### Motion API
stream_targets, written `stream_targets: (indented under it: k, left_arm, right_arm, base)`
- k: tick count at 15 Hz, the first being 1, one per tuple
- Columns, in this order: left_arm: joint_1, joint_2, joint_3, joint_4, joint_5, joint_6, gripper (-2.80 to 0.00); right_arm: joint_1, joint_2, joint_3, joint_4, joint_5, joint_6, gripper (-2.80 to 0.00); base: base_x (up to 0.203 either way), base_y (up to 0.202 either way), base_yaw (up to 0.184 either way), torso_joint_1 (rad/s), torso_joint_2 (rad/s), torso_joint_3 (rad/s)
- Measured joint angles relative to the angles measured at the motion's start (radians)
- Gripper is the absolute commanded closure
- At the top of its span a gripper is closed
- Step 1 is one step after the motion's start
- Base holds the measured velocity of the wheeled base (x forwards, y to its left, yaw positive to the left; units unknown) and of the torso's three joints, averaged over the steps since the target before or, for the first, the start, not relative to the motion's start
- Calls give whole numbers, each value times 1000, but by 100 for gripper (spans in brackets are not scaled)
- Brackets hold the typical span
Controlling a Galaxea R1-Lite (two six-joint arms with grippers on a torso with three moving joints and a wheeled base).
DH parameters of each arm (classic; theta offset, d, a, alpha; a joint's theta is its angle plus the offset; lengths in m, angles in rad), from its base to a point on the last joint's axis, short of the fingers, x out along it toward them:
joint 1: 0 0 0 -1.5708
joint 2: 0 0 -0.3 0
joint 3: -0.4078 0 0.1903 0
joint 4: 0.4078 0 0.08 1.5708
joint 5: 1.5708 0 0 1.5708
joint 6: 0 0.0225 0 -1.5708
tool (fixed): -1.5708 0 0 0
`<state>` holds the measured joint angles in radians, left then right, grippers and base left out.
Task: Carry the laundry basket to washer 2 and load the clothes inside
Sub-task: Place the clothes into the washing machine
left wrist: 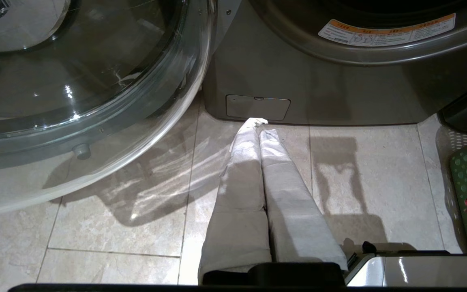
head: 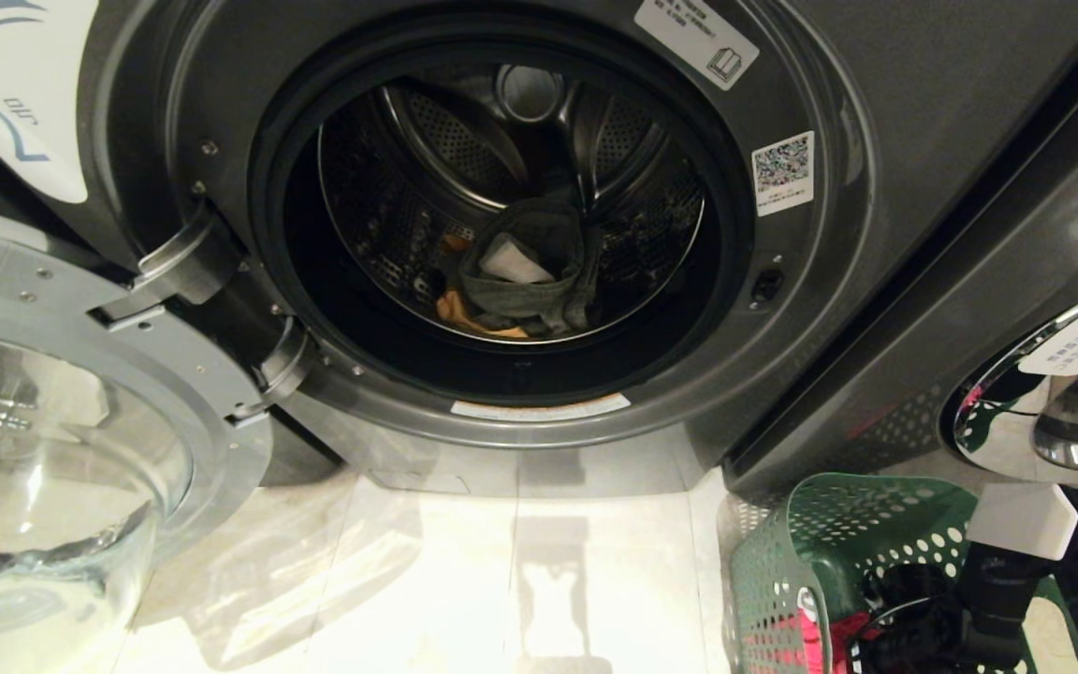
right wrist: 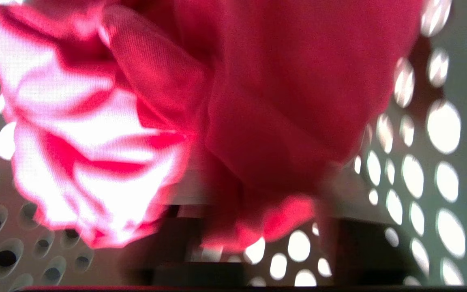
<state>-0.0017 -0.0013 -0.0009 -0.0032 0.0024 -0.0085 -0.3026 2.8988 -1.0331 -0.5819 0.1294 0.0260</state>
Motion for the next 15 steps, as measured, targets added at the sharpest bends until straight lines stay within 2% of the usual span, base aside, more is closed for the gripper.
stream_targets:
  k: [4,7,12,15]
  left_arm:
    - [0,0,0,0,0,0,0]
    - [0,0,0,0,0,0,0]
    - [0,0,0,0,0,0,0]
    - [0,0,0,0,0,0,0]
  right_arm:
    - [17,-91,82,31,9,12,0]
    - [23,-205,195,29,10,12,0]
    - [25,-528,517,-9,14,-4,0]
    - [31,-738,717,-64,20,-73,0]
  base:
    - [0,0,0,0,0,0]
    - [0,0,0,0,0,0]
    - [0,0,0,0,0,0]
    - [0,0,0,0,0,0]
